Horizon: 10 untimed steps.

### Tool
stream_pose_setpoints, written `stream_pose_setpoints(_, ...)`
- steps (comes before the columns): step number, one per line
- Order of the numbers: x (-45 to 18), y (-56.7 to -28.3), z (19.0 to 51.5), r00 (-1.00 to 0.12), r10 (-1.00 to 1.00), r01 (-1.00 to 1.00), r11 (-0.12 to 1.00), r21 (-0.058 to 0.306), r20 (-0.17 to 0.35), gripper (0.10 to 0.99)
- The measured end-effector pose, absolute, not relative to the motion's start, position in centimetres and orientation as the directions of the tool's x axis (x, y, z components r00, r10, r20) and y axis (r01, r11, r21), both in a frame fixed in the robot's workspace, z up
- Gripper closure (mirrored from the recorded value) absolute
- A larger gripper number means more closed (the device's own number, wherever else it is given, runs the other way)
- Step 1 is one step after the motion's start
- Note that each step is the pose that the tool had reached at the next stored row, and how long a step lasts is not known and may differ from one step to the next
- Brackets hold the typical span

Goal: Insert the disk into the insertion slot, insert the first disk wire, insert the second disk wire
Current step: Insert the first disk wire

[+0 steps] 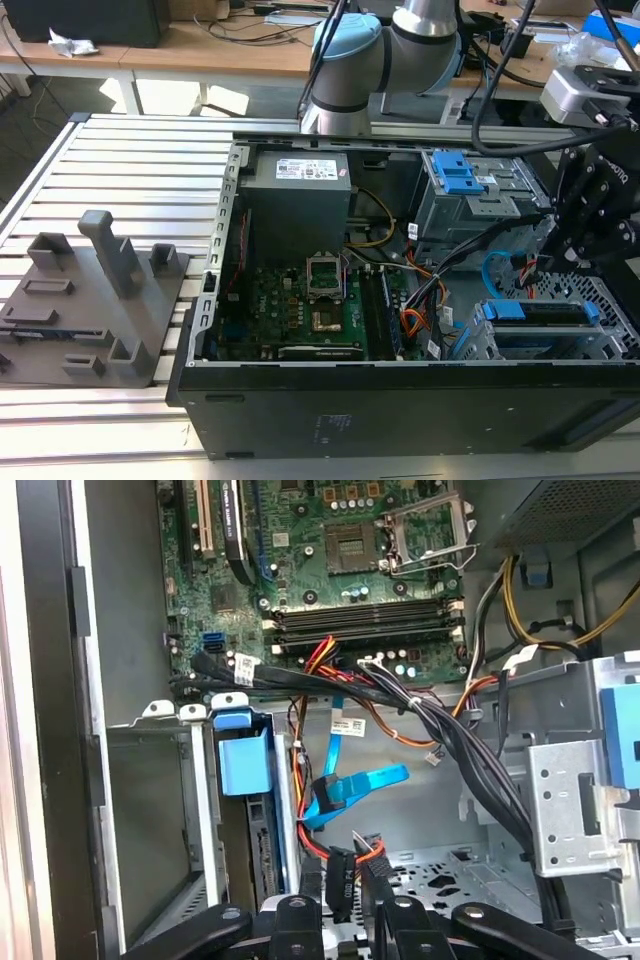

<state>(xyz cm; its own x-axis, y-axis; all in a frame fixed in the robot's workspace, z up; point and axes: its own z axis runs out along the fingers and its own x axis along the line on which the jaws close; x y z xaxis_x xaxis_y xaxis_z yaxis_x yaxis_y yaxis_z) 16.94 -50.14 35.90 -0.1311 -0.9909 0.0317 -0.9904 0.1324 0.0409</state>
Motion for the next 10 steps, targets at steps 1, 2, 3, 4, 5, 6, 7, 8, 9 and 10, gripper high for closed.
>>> stream_pose_setpoints(1, 16.91, -50.14, 35.79, -0.137, -0.99, -0.99, 0.139, 0.041, 0.034, 0.784)
stream_pose_setpoints(2, 16.79, -50.14, 35.6, -0.147, -0.988, -0.988, 0.148, 0.04, 0.04, 0.784)
stream_pose_setpoints(3, 16.74, -50.14, 35.54, -0.15, -0.988, -0.988, 0.152, 0.039, 0.042, 0.784)
stream_pose_setpoints(4, 16.74, -50.15, 35.55, -0.15, -0.988, -0.988, 0.152, 0.039, 0.042, 0.784)
stream_pose_setpoints(5, 16.74, -50.15, 35.54, -0.15, -0.988, -0.988, 0.152, 0.039, 0.042, 0.784)
stream_pose_setpoints(6, 16.74, -50.15, 35.54, -0.15, -0.988, -0.988, 0.152, 0.039, 0.042, 0.784)
stream_pose_setpoints(7, 16.74, -50.14, 35.54, -0.15, -0.988, -0.988, 0.152, 0.039, 0.042, 0.784)
stream_pose_setpoints(8, 16.74, -50.14, 35.54, -0.15, -0.988, -0.988, 0.152, 0.039, 0.042, 0.784)
stream_pose_setpoints(9, 16.73, -50.14, 35.54, -0.15, -0.988, -0.988, 0.152, 0.039, 0.042, 0.784)
stream_pose_setpoints(10, 16.73, -50.14, 35.54, -0.15, -0.988, -0.988, 0.152, 0.039, 0.042, 0.8)
